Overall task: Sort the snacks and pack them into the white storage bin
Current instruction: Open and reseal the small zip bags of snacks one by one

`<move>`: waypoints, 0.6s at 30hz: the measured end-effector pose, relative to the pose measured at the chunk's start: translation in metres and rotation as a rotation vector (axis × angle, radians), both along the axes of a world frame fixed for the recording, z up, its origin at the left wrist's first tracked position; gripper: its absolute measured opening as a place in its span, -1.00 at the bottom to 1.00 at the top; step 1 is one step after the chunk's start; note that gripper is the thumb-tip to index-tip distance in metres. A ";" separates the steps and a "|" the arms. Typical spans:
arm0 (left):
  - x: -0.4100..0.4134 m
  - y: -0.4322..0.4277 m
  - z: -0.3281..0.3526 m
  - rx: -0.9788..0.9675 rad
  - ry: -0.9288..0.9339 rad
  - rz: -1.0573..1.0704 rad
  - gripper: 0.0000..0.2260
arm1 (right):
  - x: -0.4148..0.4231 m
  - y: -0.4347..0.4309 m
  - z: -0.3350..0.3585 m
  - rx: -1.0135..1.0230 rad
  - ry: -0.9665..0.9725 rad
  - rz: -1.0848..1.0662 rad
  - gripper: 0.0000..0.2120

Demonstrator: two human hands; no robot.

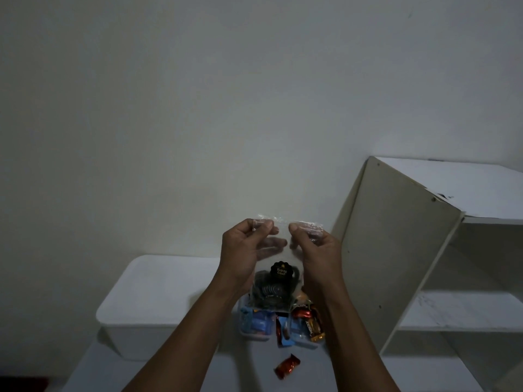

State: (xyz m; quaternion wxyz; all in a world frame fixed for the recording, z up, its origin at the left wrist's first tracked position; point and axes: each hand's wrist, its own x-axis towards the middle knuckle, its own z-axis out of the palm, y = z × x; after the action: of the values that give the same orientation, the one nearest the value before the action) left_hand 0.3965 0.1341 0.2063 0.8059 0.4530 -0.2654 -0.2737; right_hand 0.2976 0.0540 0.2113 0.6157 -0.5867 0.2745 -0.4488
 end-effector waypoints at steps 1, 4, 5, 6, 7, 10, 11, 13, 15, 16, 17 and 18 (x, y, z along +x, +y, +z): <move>0.000 0.000 0.000 0.002 0.010 -0.007 -0.89 | 0.000 0.000 0.000 -0.008 0.000 -0.009 -0.85; -0.001 -0.001 0.000 -0.003 0.031 -0.016 -0.87 | 0.002 0.000 0.001 0.011 -0.019 -0.027 -0.84; -0.002 -0.001 0.000 -0.001 0.021 -0.012 -0.88 | 0.002 0.000 0.001 0.020 -0.016 -0.024 -0.84; -0.001 -0.002 -0.001 0.006 0.009 -0.011 -0.90 | 0.001 0.000 0.001 0.024 -0.009 -0.012 -0.84; -0.001 -0.002 -0.001 0.017 -0.002 -0.017 -0.92 | 0.001 -0.001 0.001 0.022 -0.002 0.008 -0.86; 0.004 -0.002 0.000 0.062 -0.020 -0.072 -0.94 | -0.002 0.000 0.002 -0.005 -0.004 0.057 -0.94; 0.005 -0.002 0.000 0.066 -0.024 -0.082 -0.96 | -0.003 0.000 0.002 -0.016 -0.007 0.061 -0.95; 0.006 -0.001 0.001 0.068 -0.035 -0.098 -0.98 | -0.004 0.001 0.003 -0.044 -0.004 0.074 -0.94; 0.005 -0.001 0.001 0.074 -0.068 -0.123 -0.96 | -0.004 0.001 0.003 -0.073 -0.006 0.089 -0.92; 0.004 -0.001 0.001 0.077 -0.089 -0.126 -0.95 | -0.003 0.001 0.003 -0.079 -0.007 0.091 -0.92; 0.004 -0.001 0.001 0.080 -0.111 -0.117 -0.95 | -0.003 0.001 0.003 -0.084 -0.005 0.090 -0.91; 0.004 -0.001 0.002 0.082 -0.130 -0.099 -0.94 | -0.003 0.001 0.003 -0.090 -0.002 0.095 -0.91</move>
State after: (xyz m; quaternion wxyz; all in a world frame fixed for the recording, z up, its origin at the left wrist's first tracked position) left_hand 0.4001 0.1331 0.2078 0.7531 0.4888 -0.3280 -0.2940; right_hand 0.2945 0.0553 0.2142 0.6094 -0.6258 0.2253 -0.4316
